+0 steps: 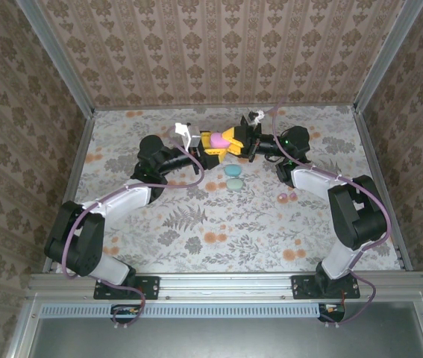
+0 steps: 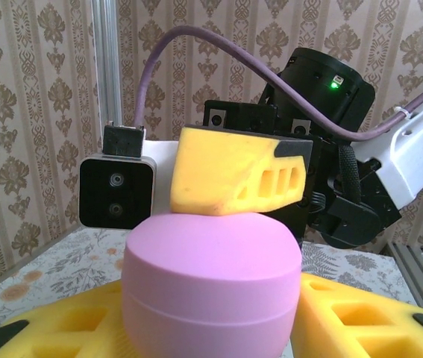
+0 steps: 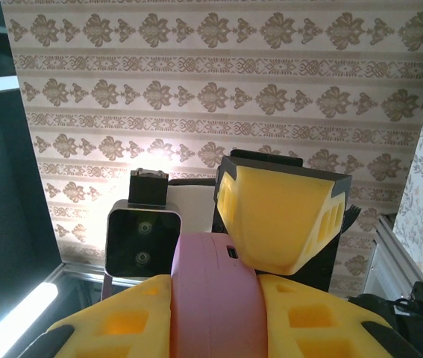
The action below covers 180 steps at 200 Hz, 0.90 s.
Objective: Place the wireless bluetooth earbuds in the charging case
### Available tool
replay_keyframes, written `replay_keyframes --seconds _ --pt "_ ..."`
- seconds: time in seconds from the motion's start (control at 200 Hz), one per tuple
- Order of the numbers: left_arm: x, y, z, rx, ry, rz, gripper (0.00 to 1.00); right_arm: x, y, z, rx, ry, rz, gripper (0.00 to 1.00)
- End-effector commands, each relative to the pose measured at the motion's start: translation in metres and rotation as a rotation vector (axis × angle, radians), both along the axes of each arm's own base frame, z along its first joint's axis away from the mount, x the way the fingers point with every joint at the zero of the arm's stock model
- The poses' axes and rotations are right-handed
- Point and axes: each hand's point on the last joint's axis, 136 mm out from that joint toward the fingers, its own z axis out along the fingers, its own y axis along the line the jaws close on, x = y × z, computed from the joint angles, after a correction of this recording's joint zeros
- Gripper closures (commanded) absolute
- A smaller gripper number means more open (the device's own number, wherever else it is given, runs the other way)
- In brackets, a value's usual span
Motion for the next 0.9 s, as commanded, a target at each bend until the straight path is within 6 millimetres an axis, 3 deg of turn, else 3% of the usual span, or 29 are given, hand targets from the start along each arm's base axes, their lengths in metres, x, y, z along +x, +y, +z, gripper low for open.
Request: replay_keyframes --seconds 0.0,0.21,0.62,0.76,0.895 --pt "-0.01 0.001 0.025 -0.053 -0.069 -0.025 0.51 0.001 0.0 0.004 0.007 -0.03 -0.019 0.82" --pt "-0.01 0.0 0.026 -0.056 -0.07 -0.029 0.49 0.001 0.001 0.003 0.004 -0.03 -0.017 0.82" --pt "-0.01 -0.001 0.025 -0.047 -0.067 -0.034 0.67 0.001 0.001 -0.002 -0.017 -0.025 -0.019 0.8" --pt "-0.01 0.0 0.02 -0.04 -0.062 -0.029 0.71 0.0 0.002 -0.01 -0.1 -0.04 -0.033 0.72" --pt "-0.01 0.0 0.012 -0.03 -0.044 -0.024 0.73 -0.007 -0.003 -0.014 -0.237 -0.094 -0.055 0.51"
